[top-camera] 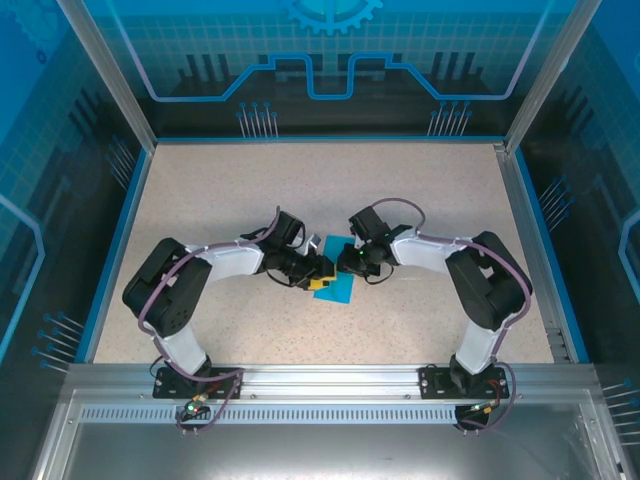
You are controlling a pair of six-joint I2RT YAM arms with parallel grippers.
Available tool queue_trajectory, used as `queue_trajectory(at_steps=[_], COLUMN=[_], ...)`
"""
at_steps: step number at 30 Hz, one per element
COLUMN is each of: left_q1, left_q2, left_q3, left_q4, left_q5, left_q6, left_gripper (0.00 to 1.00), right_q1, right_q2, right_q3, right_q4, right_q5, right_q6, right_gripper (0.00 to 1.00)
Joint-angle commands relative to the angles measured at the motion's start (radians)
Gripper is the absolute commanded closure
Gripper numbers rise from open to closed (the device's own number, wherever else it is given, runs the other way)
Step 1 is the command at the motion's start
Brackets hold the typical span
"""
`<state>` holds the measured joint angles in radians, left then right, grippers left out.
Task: Fold a paper plane with a square sheet of paper (pick it up from the middle)
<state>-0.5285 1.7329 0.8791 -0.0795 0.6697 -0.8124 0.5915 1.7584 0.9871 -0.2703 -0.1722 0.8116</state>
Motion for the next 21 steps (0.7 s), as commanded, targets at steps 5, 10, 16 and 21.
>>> queue_trajectory(at_steps=[5,10,16,21], left_q1=[-0.005,-0.006,-0.005,-0.006], left_q2=[0.028,0.036,0.032,0.029], left_q3=[0.011,0.008,0.008,0.009], left_q4=[0.006,-0.001,-0.014,-0.018], left_q5=[-0.047,-0.066,-0.082,-0.088], left_q6=[0.008,0.014,0.019,0.02], left_gripper=[0.8,0.9,0.97,1.0], right_q1=[-0.04,-0.039,-0.011,0.007], right_q2=[-0.157,-0.172,-0.132,-0.088], right_q3=[-0.09,-0.167,-0.165,-0.158], right_q4=[0.034,0.127,0.163,0.176], right_q5=[-0.061,-0.194,-0.259,-0.279], right_q6=[-0.028,-0.048,-0.068,-0.081], right_gripper=[0.72,0.69,0.7,0.73])
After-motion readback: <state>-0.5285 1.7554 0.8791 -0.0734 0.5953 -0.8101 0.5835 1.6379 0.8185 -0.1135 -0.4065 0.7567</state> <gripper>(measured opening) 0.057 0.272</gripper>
